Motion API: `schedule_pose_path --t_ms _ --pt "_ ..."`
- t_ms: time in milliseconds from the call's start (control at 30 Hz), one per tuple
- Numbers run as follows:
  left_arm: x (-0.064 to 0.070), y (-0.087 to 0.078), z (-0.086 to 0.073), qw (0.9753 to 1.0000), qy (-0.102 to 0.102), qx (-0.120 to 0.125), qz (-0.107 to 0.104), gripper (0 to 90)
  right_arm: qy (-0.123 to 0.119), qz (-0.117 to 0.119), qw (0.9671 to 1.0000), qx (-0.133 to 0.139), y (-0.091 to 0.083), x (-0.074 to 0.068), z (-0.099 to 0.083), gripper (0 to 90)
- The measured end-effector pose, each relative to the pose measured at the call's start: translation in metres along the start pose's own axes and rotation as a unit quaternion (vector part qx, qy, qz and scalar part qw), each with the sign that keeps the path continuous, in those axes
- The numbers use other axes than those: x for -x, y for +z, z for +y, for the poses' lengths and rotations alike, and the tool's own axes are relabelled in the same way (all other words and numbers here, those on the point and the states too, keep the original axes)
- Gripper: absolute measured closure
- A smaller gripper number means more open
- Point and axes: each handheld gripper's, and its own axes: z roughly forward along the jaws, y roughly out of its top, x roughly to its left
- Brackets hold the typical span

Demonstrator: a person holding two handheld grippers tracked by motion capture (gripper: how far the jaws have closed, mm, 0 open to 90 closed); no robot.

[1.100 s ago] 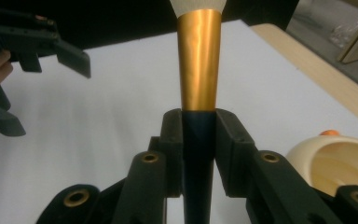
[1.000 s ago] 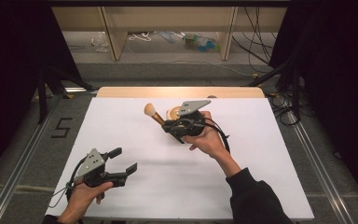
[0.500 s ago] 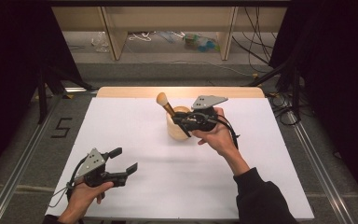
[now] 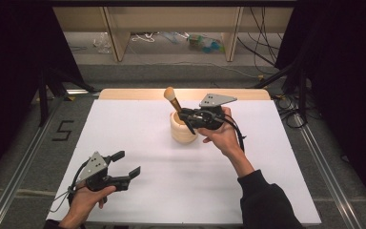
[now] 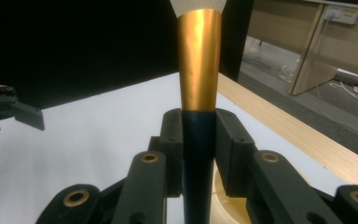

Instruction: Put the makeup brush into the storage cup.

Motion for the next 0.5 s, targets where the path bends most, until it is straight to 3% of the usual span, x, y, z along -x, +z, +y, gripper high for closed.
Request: schedule_pose_path --t_ms 333,500 --pt "0.0 0.001 0.0 1.0 0.001 -0.003 0.001 16.0 0.011 -0.022 0.9996 0.012 0.002 0.014 0.001 74.7" --pt "0.0 0.0 -0.001 1.0 -0.002 -0.003 0.002 16.0 0.015 -0.02 0.9994 0.023 0.003 0.017 0.004 74.7"
